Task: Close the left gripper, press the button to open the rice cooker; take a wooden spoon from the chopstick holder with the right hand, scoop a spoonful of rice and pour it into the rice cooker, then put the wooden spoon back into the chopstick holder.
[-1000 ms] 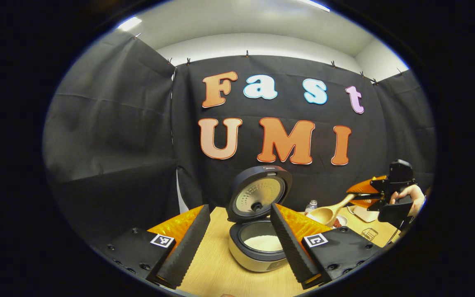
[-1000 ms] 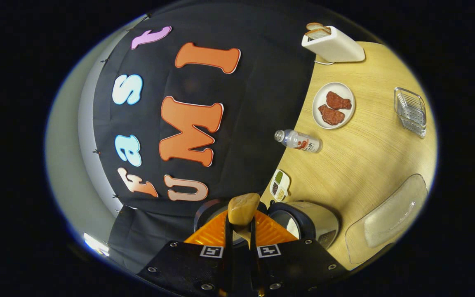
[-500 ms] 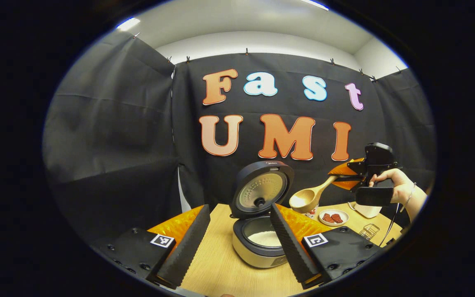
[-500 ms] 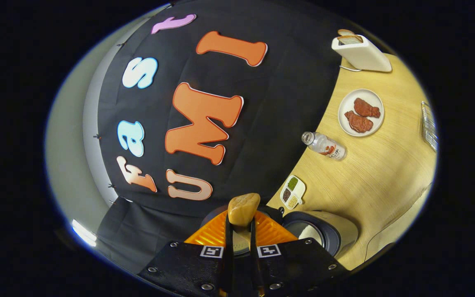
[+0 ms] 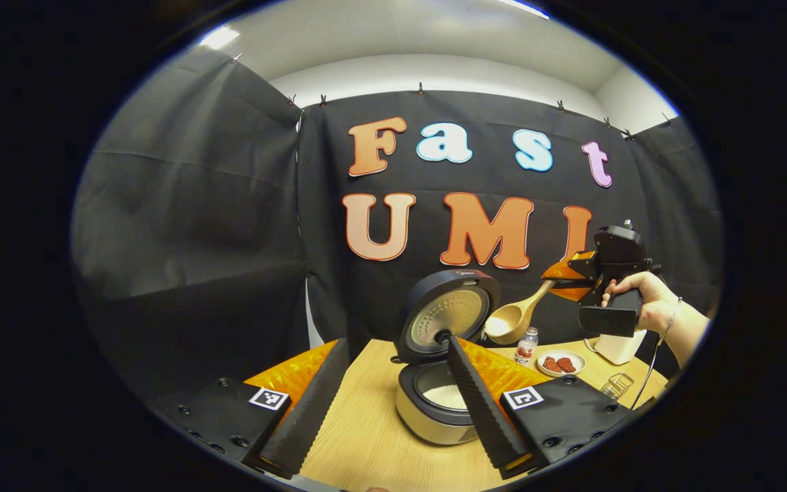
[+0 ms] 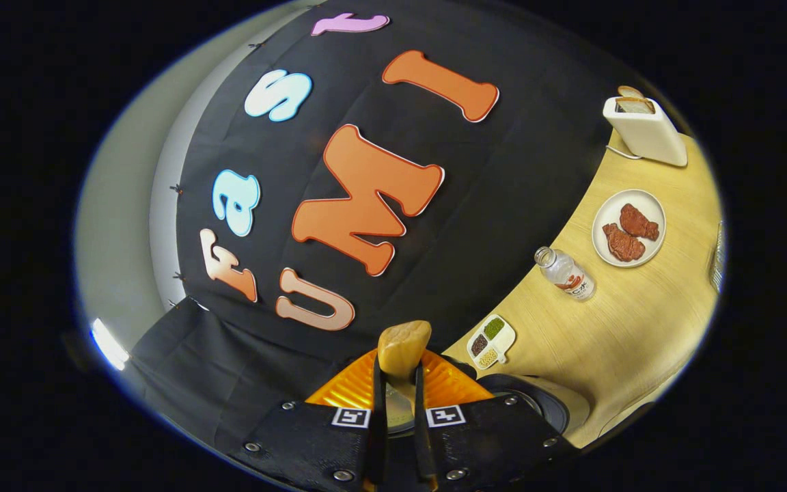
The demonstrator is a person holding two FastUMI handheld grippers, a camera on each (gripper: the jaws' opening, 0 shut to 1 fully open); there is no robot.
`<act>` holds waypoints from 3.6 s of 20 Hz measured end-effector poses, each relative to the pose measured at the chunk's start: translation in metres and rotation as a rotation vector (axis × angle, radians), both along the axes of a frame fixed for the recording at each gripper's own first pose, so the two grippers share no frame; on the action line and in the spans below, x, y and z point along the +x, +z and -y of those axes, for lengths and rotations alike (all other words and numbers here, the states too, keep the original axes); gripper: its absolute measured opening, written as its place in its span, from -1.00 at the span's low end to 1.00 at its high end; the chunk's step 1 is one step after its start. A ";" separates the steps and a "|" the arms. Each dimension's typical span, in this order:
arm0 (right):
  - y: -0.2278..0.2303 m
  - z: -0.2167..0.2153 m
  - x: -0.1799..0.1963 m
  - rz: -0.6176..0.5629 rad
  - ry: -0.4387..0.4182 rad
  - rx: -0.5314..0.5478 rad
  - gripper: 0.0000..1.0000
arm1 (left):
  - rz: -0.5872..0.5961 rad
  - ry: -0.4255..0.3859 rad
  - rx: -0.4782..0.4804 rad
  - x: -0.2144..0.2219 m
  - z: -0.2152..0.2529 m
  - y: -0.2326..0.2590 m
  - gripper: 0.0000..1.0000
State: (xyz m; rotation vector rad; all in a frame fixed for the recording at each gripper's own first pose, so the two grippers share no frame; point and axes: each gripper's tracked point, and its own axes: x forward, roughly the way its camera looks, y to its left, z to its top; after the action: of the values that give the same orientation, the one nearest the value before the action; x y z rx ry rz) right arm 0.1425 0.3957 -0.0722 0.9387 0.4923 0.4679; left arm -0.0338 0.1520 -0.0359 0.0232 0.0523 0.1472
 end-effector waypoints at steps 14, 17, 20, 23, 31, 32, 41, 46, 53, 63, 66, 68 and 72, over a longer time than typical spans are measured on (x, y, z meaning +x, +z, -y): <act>-0.003 -0.004 -0.007 0.113 0.043 -0.162 -0.70 | 0.013 -0.020 0.010 -0.001 0.008 0.005 1.00; 0.004 -0.004 -0.008 0.163 0.051 -0.192 -0.70 | 0.011 -0.025 0.010 -0.001 0.009 0.004 1.00; 0.008 -0.004 -0.010 0.191 0.056 -0.209 -0.70 | 0.010 -0.024 0.014 -0.002 0.010 0.004 1.00; 0.010 -0.002 -0.014 0.202 0.055 -0.211 -0.70 | 0.008 -0.023 0.020 -0.005 0.009 0.003 1.00; 0.024 -0.007 -0.025 0.284 0.085 -0.270 -0.70 | 0.013 -0.012 0.006 -0.010 0.004 0.005 1.00; 0.025 -0.009 -0.026 0.299 0.087 -0.282 -0.70 | 0.013 -0.012 0.009 -0.012 0.004 0.004 1.00; 0.030 -0.017 -0.038 0.398 0.135 -0.354 -0.70 | 0.009 -0.007 0.019 -0.014 0.004 0.005 1.00; 0.030 -0.023 -0.044 0.433 0.164 -0.379 -0.70 | 0.010 -0.011 0.011 -0.015 0.005 0.004 1.00; 0.024 -0.032 -0.049 0.498 0.220 -0.444 -0.70 | 0.003 -0.004 0.017 -0.012 0.001 0.001 0.96; 0.008 -0.037 -0.062 0.578 0.289 -0.550 -0.69 | -0.008 0.005 0.019 -0.015 -0.001 -0.004 1.00; 0.006 -0.040 -0.066 0.606 0.302 -0.579 -0.70 | -0.009 0.004 0.020 -0.016 -0.001 -0.004 1.00; 0.004 -0.041 -0.069 0.625 0.313 -0.601 -0.70 | -0.012 0.004 0.020 -0.016 -0.001 -0.005 1.00; 0.005 -0.051 -0.083 0.680 0.347 -0.639 -0.69 | -0.017 0.010 0.016 -0.020 -0.002 -0.007 1.00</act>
State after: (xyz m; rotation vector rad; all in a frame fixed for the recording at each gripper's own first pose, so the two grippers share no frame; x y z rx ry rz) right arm 0.0592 0.4467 -0.0672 0.0465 0.1502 0.8395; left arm -0.0536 0.1539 -0.0431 0.0398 0.0683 0.1577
